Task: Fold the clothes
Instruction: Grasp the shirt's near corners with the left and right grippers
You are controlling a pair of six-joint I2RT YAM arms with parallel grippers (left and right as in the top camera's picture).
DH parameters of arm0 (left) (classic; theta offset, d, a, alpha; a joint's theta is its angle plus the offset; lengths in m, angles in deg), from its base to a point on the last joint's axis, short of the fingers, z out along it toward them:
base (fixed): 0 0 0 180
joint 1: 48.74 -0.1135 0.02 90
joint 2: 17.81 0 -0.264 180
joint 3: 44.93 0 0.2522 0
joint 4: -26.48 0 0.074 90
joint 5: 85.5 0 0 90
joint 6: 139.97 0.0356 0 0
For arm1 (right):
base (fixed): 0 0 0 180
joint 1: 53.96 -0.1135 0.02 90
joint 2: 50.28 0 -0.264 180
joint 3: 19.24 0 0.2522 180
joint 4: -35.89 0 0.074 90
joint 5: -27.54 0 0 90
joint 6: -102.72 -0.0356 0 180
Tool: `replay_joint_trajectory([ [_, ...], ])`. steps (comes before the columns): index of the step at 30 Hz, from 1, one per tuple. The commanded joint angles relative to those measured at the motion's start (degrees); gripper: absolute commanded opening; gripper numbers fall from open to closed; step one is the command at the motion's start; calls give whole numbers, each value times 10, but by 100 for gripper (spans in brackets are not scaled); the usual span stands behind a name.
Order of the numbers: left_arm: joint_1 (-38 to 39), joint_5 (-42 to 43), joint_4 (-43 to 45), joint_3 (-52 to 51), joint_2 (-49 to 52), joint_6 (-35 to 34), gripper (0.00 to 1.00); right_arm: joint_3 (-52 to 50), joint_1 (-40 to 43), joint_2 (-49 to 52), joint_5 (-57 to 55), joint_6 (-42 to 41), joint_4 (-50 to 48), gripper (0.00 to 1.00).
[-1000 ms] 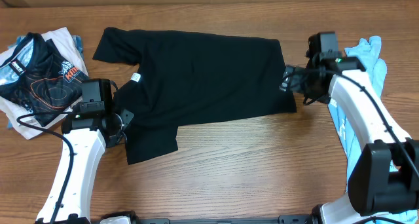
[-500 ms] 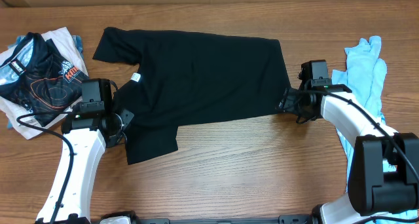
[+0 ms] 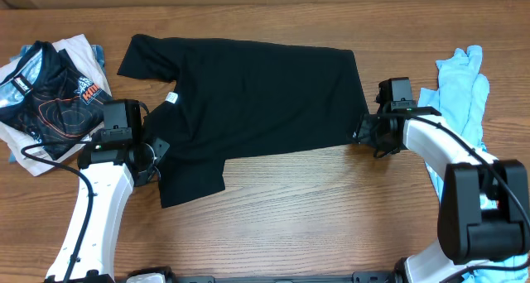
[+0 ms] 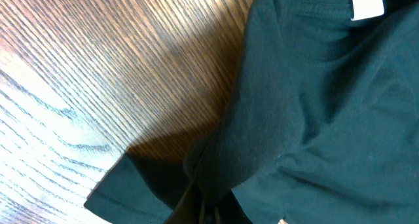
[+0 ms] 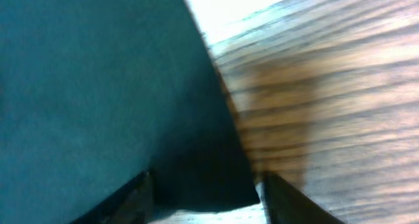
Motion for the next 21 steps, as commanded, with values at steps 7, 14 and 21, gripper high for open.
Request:
replay_joint_trajectory([
  [7,4,1,0,-1,5,15,4,12,1,2,6,-3,63,4],
  [14,4,0,3,-1,5,15,4,133,1,-68,7,8,309,4],
  [21,4,-1,5,-1,5,15,4,232,2,-72,17,14,323,62],
])
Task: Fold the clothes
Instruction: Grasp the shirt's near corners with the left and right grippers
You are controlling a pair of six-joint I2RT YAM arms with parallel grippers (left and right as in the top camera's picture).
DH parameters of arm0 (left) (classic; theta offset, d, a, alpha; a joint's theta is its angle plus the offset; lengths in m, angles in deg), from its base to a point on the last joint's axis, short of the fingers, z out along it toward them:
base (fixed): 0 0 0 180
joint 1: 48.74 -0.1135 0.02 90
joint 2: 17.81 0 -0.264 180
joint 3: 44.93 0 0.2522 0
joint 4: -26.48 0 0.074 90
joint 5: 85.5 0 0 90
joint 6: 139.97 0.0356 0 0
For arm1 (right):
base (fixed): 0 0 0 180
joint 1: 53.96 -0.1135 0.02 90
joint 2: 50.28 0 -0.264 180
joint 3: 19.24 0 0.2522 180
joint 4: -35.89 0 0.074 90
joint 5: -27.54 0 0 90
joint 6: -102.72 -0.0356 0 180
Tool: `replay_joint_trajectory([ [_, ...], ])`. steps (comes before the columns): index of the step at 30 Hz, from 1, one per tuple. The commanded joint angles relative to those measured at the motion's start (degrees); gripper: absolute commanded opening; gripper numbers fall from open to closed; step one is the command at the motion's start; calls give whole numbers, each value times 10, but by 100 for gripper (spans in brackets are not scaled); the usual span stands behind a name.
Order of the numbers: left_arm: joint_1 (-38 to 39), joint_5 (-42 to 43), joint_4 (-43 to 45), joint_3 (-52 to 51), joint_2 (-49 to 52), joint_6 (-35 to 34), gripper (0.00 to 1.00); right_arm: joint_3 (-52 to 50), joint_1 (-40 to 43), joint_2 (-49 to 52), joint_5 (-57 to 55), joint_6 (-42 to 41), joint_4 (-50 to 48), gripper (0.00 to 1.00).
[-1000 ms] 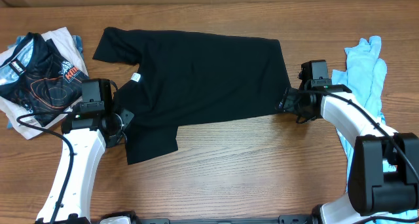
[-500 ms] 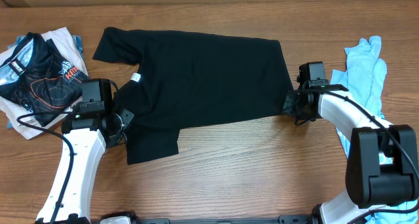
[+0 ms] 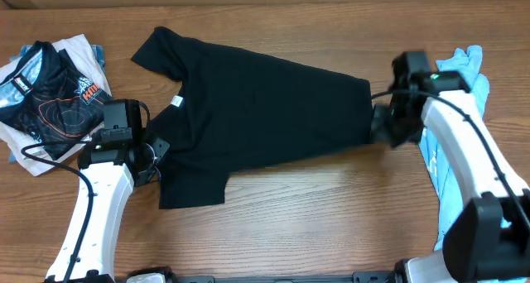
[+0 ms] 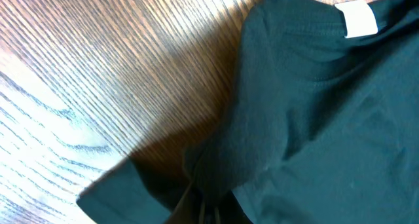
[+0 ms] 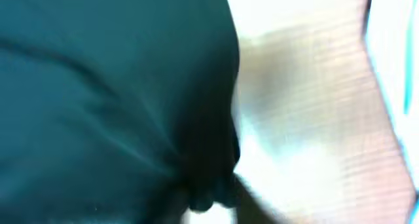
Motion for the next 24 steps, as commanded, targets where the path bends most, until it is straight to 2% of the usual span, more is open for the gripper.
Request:
replay_joint_trajectory([
  [1,4,-1,2,-1,5,15,4,16,2,-5,12,7,-33,63],
  [13,4,-1,3,-1,5,24,4,-22,1,29,14,6,-19,64],
  [18,4,-1,5,-1,5,24,4,-57,1,29,14,7,-65,64],
  [21,4,-1,5,-1,5,24,4,-70,1,29,15,6,-125,60],
  [24,4,-1,5,-1,5,24,4,-71,-3,29,32,6,-180,50],
])
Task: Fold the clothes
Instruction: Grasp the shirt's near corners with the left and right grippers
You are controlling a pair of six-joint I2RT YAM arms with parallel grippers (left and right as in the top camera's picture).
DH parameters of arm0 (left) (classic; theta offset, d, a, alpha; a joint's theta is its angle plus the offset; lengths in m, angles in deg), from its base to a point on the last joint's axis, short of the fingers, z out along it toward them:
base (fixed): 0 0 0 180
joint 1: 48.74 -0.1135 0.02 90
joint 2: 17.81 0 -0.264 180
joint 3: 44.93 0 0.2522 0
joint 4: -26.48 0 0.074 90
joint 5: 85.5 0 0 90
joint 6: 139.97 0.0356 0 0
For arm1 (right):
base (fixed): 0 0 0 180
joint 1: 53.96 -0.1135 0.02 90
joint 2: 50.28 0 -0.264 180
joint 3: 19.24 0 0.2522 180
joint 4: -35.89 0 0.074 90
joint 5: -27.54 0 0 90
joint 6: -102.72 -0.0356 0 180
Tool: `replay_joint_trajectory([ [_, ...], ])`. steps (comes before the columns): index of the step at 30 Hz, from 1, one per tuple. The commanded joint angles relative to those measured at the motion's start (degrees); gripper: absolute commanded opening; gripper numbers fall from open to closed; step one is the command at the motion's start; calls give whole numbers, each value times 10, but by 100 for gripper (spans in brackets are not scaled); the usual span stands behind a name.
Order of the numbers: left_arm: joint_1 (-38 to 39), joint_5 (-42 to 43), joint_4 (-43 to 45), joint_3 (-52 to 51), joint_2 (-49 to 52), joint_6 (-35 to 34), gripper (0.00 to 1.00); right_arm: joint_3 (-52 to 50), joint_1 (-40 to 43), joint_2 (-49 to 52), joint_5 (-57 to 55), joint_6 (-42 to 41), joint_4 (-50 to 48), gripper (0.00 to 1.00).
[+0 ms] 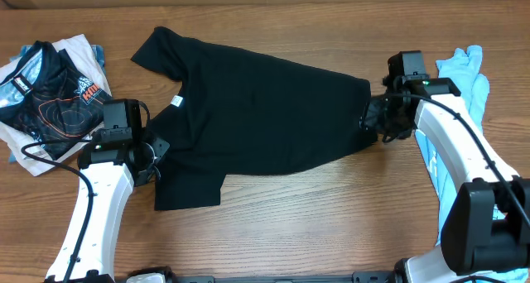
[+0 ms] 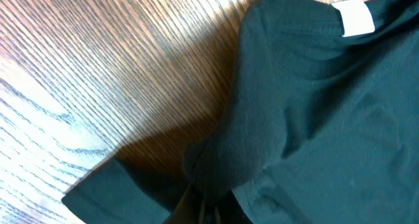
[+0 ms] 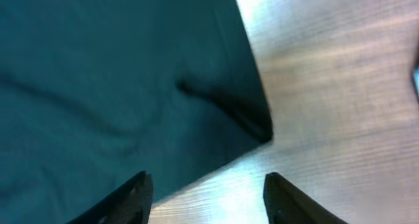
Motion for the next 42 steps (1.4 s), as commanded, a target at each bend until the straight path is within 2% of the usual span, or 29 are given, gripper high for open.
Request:
replay_joint_trajectory([
  [1,4,-1,2,-1,5,13,4,-3,-7,2,26,-2,-42,47],
  [4,4,-1,2,-1,5,13,4,-3,-19,4,27,-26,-52,43],
  [11,4,-1,2,-1,5,13,4,-3,-37,48,10,-62,-56,44],
  [35,4,1,2,-1,5,15,5,-7,-37,137,-24,-90,-110,43],
  [37,4,1,2,-1,5,15,5,-7,-37,139,-24,-90,-111,39],
  [40,4,1,2,-1,5,15,5,-7,-37,139,-24,-90,-111,23],
  [42,4,1,2,-1,5,15,5,-7,-37,138,-24,-90,-110,16],
])
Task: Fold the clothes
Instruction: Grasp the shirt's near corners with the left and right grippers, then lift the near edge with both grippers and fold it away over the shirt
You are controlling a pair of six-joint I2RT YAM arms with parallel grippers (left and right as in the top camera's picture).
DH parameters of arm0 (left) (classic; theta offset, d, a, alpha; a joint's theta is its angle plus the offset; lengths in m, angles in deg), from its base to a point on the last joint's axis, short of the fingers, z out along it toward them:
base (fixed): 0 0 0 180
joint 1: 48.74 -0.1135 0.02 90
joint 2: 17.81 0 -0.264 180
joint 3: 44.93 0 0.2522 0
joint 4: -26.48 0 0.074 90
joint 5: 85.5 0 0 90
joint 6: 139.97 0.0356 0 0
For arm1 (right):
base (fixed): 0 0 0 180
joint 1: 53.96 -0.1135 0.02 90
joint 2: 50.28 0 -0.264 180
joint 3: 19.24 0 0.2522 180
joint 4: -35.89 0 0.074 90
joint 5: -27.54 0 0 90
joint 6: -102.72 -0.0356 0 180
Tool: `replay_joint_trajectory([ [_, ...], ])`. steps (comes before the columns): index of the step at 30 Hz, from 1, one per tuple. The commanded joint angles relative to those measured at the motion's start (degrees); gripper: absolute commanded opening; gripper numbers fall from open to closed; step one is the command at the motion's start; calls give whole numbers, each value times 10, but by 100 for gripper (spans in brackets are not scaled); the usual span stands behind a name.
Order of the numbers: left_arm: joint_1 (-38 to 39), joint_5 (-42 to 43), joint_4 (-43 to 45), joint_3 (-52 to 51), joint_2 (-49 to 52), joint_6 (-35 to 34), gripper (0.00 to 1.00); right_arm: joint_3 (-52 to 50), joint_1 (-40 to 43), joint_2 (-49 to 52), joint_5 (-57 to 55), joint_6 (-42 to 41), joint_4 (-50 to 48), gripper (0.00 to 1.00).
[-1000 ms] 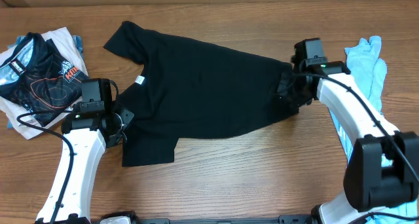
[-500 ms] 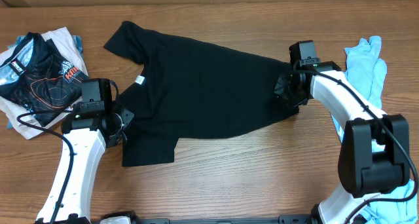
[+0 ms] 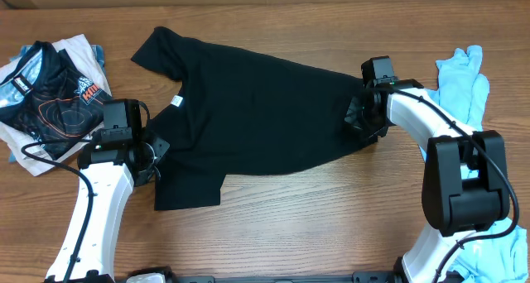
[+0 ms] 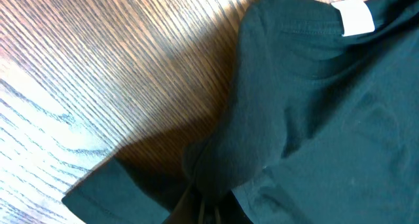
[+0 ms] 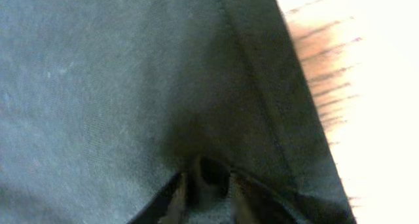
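Observation:
A black T-shirt [image 3: 257,109] lies spread across the wooden table [image 3: 315,217], with its neck label [image 3: 173,99] at the left. My left gripper [image 3: 155,155] is shut on a bunched fold of the shirt near the lower left sleeve. In the left wrist view the fold rises into the left gripper [image 4: 208,207], and the white label [image 4: 357,18] shows at the top right. My right gripper [image 3: 358,119] sits on the shirt's right hem. In the right wrist view the right gripper [image 5: 208,185] pinches a small ridge of the black cloth [image 5: 98,67].
A pile of printed dark and white clothes [image 3: 50,84] lies at the far left. A light blue garment [image 3: 460,84] lies along the right edge, beyond the right arm. Bare wood runs in front of the shirt.
My right gripper was open beside the shirt's right edge. It now sits slightly further left, on the hem, and is shut on the cloth. The left gripper and the shirt have not moved.
At first the shirt lay level and my right gripper stood open around its lower right corner. Then it was shut on the cloth further up and right, and the shirt lay slanted. It then stood open, and now grips the hem again. The left gripper held throughout.

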Motion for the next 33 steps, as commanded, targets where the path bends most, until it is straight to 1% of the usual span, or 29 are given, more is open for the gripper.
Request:
replay_joint_trajectory([
  [1,4,1,2,-1,5,13,5,-3,1,5,-3,0,1,15],
  [9,4,1,2,-1,5,13,5,-2,1,-17,-4,0,10,15],
  [10,4,1,2,-1,5,13,5,-2,1,-23,-4,0,12,14],
  [12,4,1,3,-1,5,13,4,0,1,-37,-4,0,19,4],
  [13,4,1,3,-1,5,14,4,3,1,-43,-4,0,24,4],
  [18,4,5,17,2,4,50,4,52,1,-74,-17,0,100,4],
  [21,4,7,14,25,1,87,4,95,1,-91,-45,3,156,4],
  [25,4,32,-4,98,-8,151,4,173,1,-122,-90,4,231,4],
  [29,4,78,-45,213,-12,260,4,264,1,-156,-104,20,292,4],
  [33,4,75,-109,331,-12,292,4,360,1,-190,-105,20,356,4],
])
